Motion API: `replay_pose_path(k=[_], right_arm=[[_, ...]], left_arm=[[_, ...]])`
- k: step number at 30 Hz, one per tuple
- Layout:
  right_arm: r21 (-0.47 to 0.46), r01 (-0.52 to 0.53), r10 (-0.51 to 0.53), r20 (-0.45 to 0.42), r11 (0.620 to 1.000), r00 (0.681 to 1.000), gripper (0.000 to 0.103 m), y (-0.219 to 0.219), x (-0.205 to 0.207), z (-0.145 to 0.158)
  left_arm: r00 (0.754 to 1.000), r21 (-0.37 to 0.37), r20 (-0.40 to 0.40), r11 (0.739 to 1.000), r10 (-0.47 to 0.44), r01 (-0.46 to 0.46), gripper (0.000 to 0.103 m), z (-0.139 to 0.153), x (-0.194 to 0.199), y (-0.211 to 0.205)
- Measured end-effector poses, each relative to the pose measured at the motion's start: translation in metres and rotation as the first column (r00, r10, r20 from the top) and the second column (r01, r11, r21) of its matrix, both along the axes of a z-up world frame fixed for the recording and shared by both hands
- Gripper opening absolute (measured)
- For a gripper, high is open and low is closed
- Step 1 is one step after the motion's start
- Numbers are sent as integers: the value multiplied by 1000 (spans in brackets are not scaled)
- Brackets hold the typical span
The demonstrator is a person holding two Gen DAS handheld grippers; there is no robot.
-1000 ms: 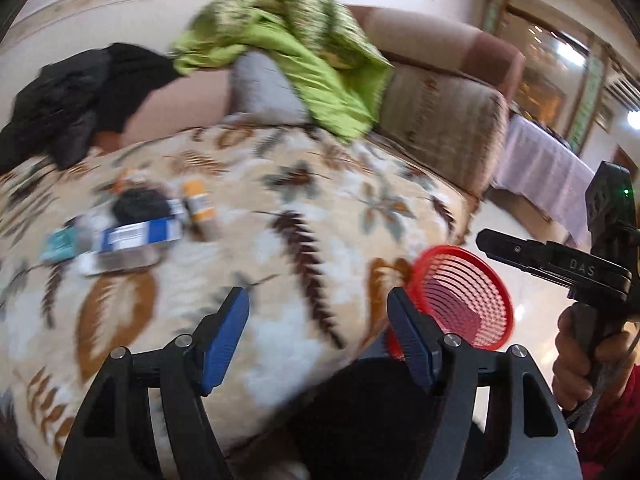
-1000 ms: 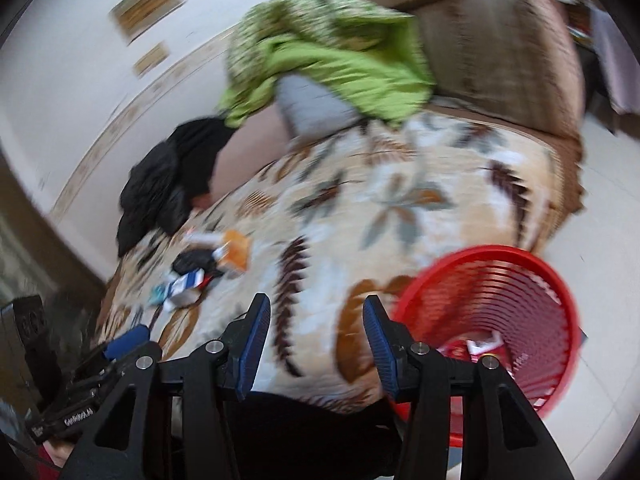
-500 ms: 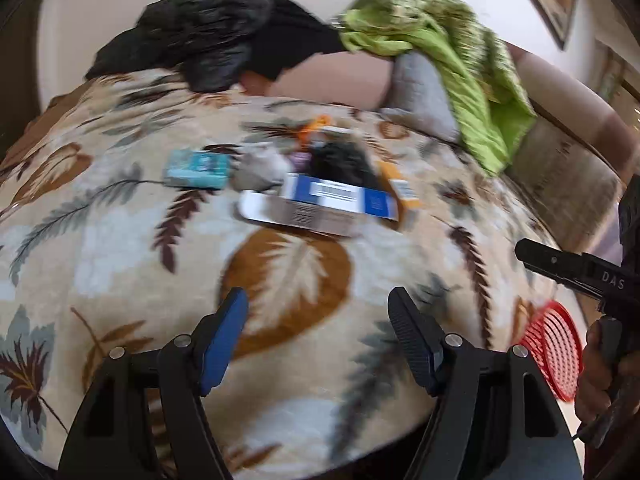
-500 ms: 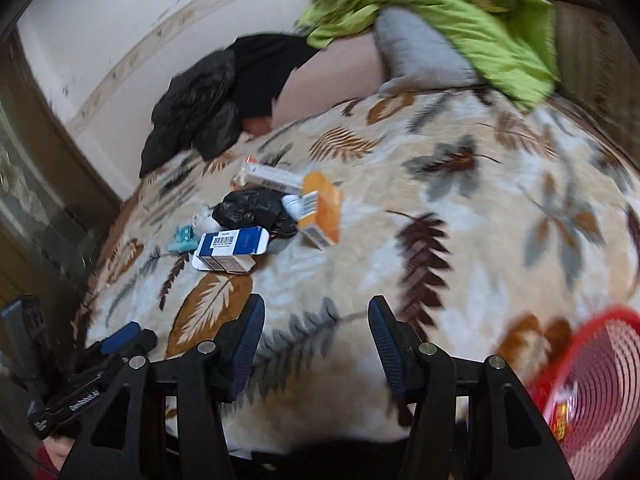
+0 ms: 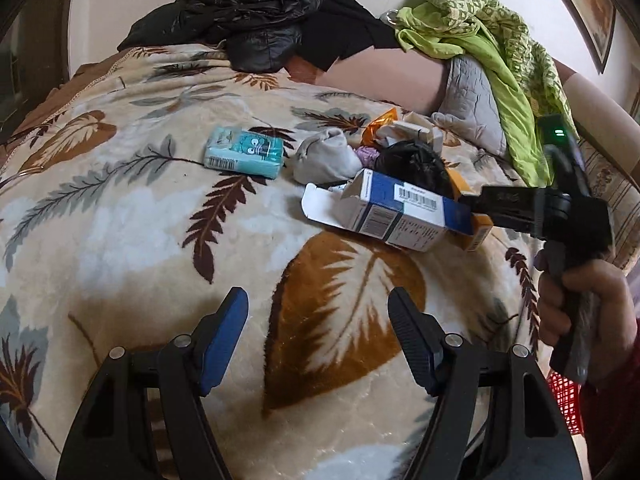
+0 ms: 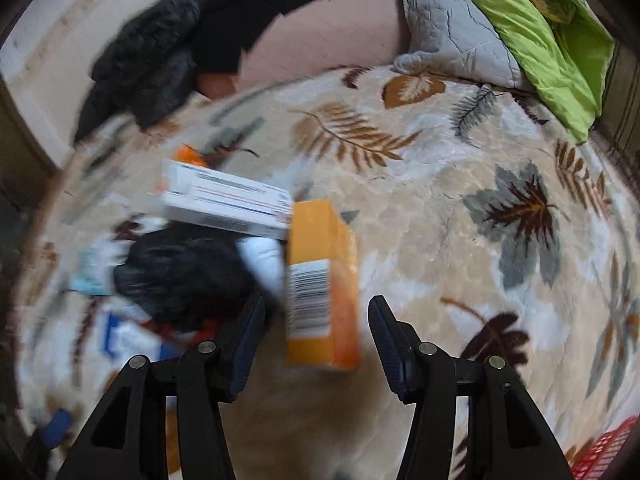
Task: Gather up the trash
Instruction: 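Grasp the blue-and-white medicine box with the left tool while the right tool grasps the orange box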
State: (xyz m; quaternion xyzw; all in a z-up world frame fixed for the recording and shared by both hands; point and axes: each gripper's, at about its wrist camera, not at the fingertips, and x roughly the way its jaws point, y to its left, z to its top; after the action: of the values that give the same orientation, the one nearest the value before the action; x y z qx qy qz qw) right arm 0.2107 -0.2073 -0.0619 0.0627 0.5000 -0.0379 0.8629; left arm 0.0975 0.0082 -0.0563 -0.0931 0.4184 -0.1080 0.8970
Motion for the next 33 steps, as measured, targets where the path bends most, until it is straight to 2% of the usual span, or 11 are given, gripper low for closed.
replay_pose_path(k=[1,2,7,12,14,16,19,20,26,29,33], right_arm=[[-1,3,-3,-14,1000,1000,31,-2,2,-4],[-1,10,-10,-31,1000,999,25,-5,2,-9],[77,-19,18,15,997,1000,25,-6,-19,-4],[185,-110,103,47,977,994,25,25,-59,0],[222,-181,174,52,958,983,25,43,-77,1],[284,-270,259,74,920,963,25,59,-94,3],[300,-347,332,102,889,938,25,74,-113,11],[301,-345,326,113,889,938,25,72,-116,14],[176,-245,215,175,953,961,25,44,-129,21],[157,-210,180,189,965,965,25,38,-136,17],[165,-188,153,200,968,968,25,36,-136,16]], left_arm=[[1000,-10,-5,1000,-3,2,71,-2,2,0],[1000,-17,-3,1000,-1,1,71,-2,4,1],[1000,-45,7,999,22,-22,71,-5,10,6],[999,-78,16,996,46,-45,71,-2,9,14],[998,-95,24,994,61,-58,71,0,7,18],[997,-101,27,993,71,-67,71,1,6,20],[996,-112,39,991,82,-77,71,4,3,22],[996,-110,41,991,84,-79,71,5,3,23],[996,-91,39,993,84,-80,71,8,6,20],[998,-97,16,993,65,-63,71,7,16,14],[999,-42,-29,998,46,-47,71,-1,34,-2]])
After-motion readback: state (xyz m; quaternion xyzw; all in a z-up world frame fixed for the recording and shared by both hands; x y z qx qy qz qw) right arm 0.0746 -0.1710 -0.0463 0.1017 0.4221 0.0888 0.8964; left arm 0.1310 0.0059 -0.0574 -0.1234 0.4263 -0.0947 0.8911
